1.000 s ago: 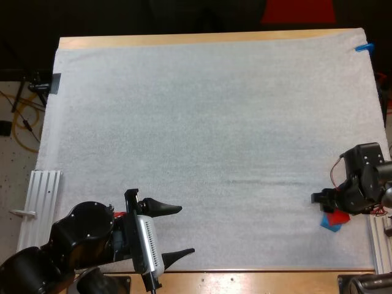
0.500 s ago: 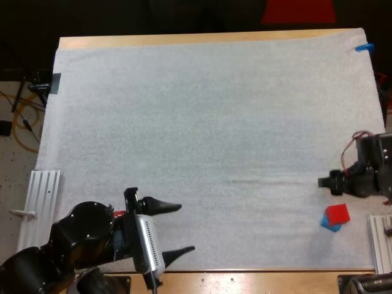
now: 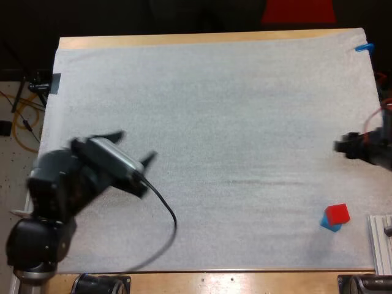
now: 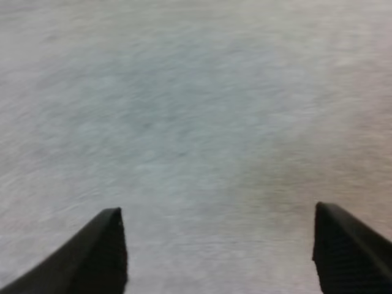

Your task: Stack red cube on blue cube

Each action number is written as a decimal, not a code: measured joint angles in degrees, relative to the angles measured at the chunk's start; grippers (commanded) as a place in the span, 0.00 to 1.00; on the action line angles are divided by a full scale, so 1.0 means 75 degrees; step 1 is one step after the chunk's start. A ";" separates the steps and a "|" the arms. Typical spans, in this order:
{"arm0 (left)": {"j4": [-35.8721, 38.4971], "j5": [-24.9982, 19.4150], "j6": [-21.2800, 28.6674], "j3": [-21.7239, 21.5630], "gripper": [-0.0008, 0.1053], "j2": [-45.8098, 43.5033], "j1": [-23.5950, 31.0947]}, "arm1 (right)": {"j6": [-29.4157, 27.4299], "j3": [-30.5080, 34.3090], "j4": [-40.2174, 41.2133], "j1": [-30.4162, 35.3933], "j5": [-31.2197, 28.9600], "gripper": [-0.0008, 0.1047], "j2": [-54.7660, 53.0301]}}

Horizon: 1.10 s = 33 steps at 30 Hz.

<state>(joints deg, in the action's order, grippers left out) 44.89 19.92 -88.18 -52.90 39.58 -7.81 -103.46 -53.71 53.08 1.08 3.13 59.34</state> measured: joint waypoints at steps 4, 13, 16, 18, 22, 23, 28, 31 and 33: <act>-0.0310 -0.0003 -0.0317 0.0000 0.66 0.0000 0.0956 | -0.0103 0.0000 0.0004 0.0569 0.0001 0.60 -0.0177; 0.0017 -0.0448 -0.0828 0.0000 0.66 -0.0439 0.1197 | -0.0854 0.0000 0.0150 0.0466 0.0007 0.60 -0.2162; 0.0040 -0.0570 -0.0827 0.0000 0.66 -0.0935 0.1116 | -0.0899 0.0033 0.0201 0.0359 0.0007 0.60 -0.2994; 0.0024 -0.0711 -0.0827 0.0096 0.66 -0.1488 0.1100 | -0.0899 0.0230 0.0201 0.0352 0.0021 0.60 -0.3703; -0.0003 -0.0793 -0.0827 0.0550 0.66 -0.2602 0.1100 | -0.0899 0.0658 0.0237 0.0352 0.0021 0.60 -0.4937; 0.0002 -0.0790 -0.0827 0.0781 0.66 -0.3007 0.1100 | -0.0883 0.0817 0.0283 0.0352 0.0021 0.60 -0.5260; 0.0199 -0.0839 -0.0827 0.1620 0.66 -0.4581 0.1100 | -0.0748 0.1313 0.0391 0.0352 0.0048 0.60 -0.6649; 0.0242 -0.0839 -0.0845 0.1935 0.66 -0.5289 0.1100 | -0.0635 0.1587 0.0413 0.0352 0.0048 0.60 -0.7500; 0.0502 -0.0839 -0.0869 0.2075 0.66 -0.5377 0.1100 | -0.0600 0.1745 0.0463 0.0352 0.0048 0.60 -0.7921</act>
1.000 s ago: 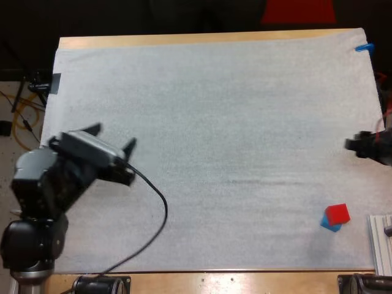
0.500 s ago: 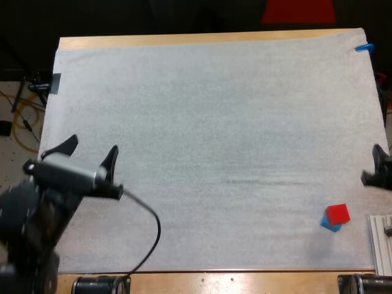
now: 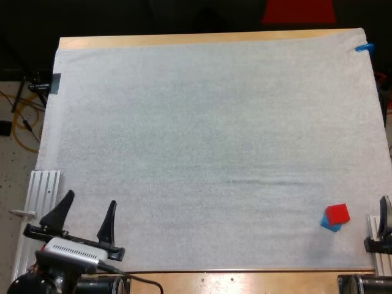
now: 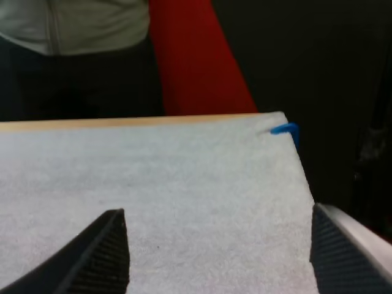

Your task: Stack red cube on blue cube

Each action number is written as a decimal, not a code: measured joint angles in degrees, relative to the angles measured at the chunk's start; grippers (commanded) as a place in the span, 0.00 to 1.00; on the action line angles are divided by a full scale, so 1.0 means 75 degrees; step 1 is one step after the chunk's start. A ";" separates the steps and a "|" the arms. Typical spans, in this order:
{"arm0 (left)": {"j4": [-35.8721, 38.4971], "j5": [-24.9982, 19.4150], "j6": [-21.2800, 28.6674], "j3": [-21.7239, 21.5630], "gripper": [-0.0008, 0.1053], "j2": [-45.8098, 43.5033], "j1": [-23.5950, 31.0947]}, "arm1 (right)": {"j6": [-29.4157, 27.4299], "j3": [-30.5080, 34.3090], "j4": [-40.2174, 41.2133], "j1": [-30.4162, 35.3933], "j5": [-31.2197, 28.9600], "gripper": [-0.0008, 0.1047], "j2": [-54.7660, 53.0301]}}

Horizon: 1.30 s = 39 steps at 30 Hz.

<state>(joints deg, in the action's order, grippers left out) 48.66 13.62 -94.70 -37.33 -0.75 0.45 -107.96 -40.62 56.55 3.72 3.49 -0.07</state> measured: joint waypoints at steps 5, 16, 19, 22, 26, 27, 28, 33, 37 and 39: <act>0.1320 0.0148 0.0000 0.0084 0.66 0.0002 0.0024 | 0.0000 0.0172 0.0353 0.0000 0.0079 0.60 -0.0082; 0.1031 0.0017 -0.0026 0.0873 0.66 0.0002 0.0024 | 0.0000 0.1008 0.0181 0.0000 0.0314 0.60 -0.0082; 0.1028 -0.0001 -0.0048 0.1122 0.66 0.0002 0.0024 | 0.0023 0.1290 0.0181 0.0000 0.0359 0.60 -0.0082; 0.0974 -0.0001 -0.0093 0.1295 0.66 0.0002 0.0024 | 0.0045 0.1533 0.0181 0.0000 0.0357 0.60 -0.0082; 0.0951 -0.0001 -0.0103 0.1303 0.66 0.0002 0.0024 | 0.0046 0.1586 0.0143 0.0000 0.0357 0.60 -0.0082; 0.0952 -0.0001 -0.0103 0.1303 0.66 0.0002 0.0024 | 0.0046 0.1586 0.0143 0.0000 0.0357 0.60 -0.0082; 0.0939 -0.0001 -0.0103 0.1303 0.66 0.0002 0.0024 | 0.0046 0.1586 0.0143 0.0000 0.0357 0.60 -0.0082; 0.0924 -0.0001 -0.0103 0.1303 0.66 0.0002 0.0024 | 0.0046 0.1586 0.0143 0.0000 0.0357 0.60 -0.0082; 0.0924 -0.0001 -0.0103 0.1303 0.66 0.0002 0.0024 | 0.0046 0.1586 0.0143 0.0000 0.0357 0.60 -0.0082; 0.0924 -0.0001 -0.0103 0.1303 0.66 0.0002 0.0024 | 0.0046 0.1586 0.0143 0.0000 0.0357 0.60 -0.0082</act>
